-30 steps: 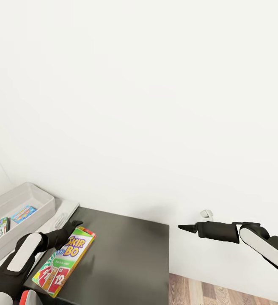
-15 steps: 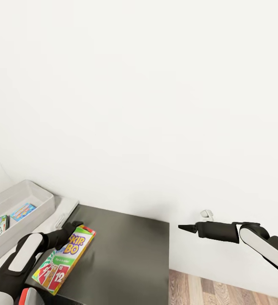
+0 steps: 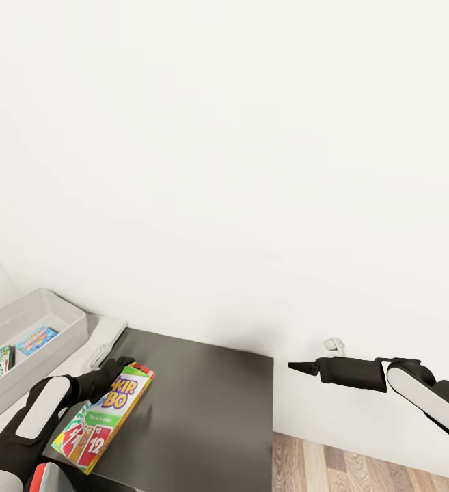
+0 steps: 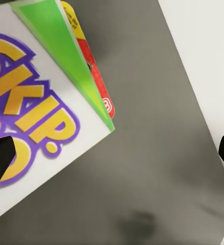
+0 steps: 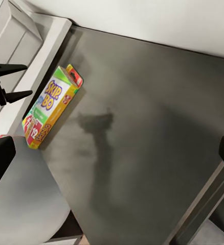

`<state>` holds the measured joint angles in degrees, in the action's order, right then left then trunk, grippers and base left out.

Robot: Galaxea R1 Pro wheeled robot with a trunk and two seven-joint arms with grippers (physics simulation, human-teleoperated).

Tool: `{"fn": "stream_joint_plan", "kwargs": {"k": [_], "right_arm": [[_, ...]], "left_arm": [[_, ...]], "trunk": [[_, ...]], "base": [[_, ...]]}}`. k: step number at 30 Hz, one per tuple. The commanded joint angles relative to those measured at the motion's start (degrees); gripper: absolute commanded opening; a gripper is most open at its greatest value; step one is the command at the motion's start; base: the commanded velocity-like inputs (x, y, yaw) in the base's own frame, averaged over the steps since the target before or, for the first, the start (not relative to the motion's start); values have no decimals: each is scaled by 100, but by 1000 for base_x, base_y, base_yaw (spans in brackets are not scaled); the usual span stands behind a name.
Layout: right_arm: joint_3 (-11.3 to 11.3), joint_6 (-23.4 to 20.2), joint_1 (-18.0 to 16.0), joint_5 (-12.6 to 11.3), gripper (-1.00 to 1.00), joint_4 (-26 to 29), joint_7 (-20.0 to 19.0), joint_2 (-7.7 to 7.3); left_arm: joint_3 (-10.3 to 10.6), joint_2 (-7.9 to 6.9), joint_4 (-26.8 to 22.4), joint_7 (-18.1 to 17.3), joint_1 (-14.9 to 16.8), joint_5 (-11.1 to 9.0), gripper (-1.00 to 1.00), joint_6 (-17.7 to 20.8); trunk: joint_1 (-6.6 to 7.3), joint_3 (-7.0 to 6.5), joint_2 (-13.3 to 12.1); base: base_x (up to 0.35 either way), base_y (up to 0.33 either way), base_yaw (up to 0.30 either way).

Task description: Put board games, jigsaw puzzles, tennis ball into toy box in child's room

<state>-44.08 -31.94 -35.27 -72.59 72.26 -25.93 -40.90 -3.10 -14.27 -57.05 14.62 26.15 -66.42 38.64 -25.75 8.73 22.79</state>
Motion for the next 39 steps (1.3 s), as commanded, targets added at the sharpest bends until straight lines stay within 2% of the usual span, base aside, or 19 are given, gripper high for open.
{"fn": "stream_joint_plan", "kwargs": {"k": [1, 29, 39], "right_arm": [[-14, -14, -12, -36, 100, 0, 0, -5], [-12, -14, -9, -36, 100, -2, 0, -7], [-13, -14, -7, -37, 100, -2, 0, -6]], "left_arm": [[-6, 1, -8, 36, 4, -51, 100, 21], [2, 11, -8, -28, 2, -21, 100, 21], [2, 12, -8, -29, 3, -15, 100, 21]], "trunk": [[-4, 14, 13], [-4, 194, 13], [-4, 221, 13]], "base": [[0, 0, 0], [0, 0, 0], [0, 0, 0]]}}
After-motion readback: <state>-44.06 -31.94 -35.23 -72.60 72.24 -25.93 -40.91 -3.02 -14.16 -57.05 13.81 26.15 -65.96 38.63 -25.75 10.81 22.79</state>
